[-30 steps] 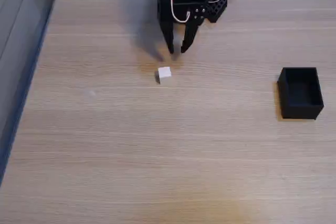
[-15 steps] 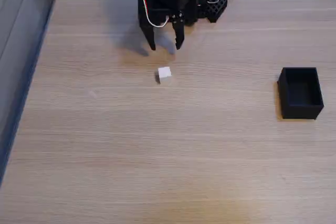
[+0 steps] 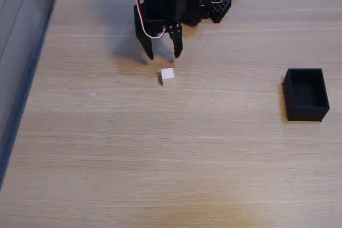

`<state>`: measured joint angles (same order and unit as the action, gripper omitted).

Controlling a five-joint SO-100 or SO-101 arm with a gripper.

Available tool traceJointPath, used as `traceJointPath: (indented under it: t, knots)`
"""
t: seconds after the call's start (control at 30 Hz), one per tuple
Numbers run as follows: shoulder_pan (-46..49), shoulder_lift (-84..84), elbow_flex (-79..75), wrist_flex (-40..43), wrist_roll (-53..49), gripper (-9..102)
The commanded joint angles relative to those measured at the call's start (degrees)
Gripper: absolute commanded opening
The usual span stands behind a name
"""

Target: Pick a white block and place it in the black box.

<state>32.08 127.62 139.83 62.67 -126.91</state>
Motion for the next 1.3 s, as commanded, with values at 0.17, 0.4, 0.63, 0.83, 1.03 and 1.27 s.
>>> traceJointPath:
  t: [0.17, 0.4, 0.63, 0.83, 1.03, 1.27]
  knots:
    - [-0.62, -5.62, -4.66, -2.20, 0.18, 27]
    - [-2.90, -8.70, -5.45, -3.87, 2.81, 27]
    - [-6.33, -10.11, -6.68, -3.96, 6.42, 27]
    - [-7.29, -12.48, -7.73, -5.45, 7.65, 27]
    - [-7.12, -14.85, -8.26, -7.38, 7.82, 27]
    - [-7.03, -17.40, -8.53, -10.02, 8.17, 27]
